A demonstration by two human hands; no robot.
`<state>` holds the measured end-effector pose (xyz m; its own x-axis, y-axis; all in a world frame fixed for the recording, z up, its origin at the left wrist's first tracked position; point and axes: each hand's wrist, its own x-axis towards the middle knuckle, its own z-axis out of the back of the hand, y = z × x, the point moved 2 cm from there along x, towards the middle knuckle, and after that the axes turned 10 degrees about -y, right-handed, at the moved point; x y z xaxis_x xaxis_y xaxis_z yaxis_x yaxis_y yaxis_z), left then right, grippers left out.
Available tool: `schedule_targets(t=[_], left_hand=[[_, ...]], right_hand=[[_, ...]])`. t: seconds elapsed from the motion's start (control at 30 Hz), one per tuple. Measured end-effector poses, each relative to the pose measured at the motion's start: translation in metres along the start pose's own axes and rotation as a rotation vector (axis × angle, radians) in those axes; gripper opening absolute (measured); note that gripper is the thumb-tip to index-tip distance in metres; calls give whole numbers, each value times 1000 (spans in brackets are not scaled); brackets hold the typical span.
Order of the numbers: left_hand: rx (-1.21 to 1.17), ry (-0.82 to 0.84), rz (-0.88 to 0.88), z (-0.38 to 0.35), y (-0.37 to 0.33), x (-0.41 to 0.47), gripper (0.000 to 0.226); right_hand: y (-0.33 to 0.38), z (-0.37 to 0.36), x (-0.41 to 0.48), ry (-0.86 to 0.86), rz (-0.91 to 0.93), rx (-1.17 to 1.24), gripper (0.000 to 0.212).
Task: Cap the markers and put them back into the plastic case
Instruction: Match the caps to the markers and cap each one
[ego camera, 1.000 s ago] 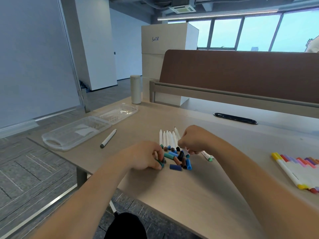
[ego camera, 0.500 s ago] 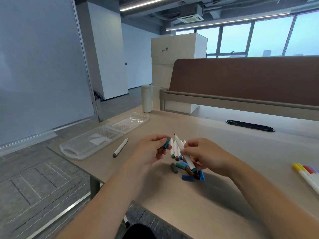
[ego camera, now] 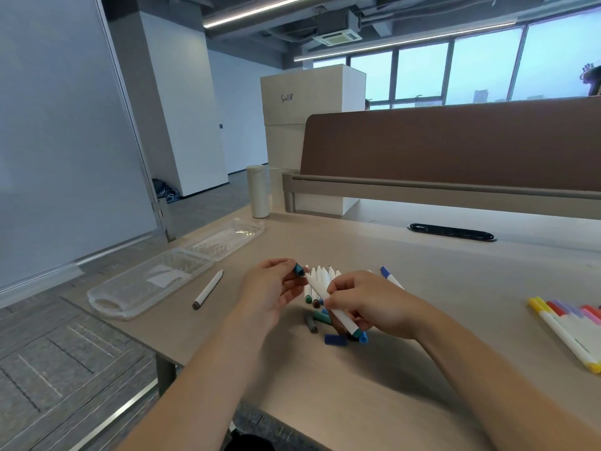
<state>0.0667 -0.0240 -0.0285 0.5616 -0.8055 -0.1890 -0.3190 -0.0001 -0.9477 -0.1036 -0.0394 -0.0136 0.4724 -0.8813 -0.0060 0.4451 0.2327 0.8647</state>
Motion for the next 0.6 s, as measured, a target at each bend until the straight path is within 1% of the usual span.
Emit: schedule_targets(t=[0.13, 0.23, 0.3, 0.43, 0.6], left_hand=[[-4, 19, -11, 0, 1, -1, 6], [24, 27, -23, -1, 1, -3, 6], [74, 26, -61, -3, 3, -6, 4], [182, -6, -201, -8, 6, -8, 3], [159, 65, -230, -25, -1, -11, 5]], right_hand=[[-1, 0, 1, 6, -2, -9, 12], [-2, -1, 4, -28, -7, -7, 11], [-3, -1, 6, -47, 1, -2, 11], [-3, 2, 8, -95, 50, -40, 15], [-3, 11, 8, -159, 62, -57, 18]])
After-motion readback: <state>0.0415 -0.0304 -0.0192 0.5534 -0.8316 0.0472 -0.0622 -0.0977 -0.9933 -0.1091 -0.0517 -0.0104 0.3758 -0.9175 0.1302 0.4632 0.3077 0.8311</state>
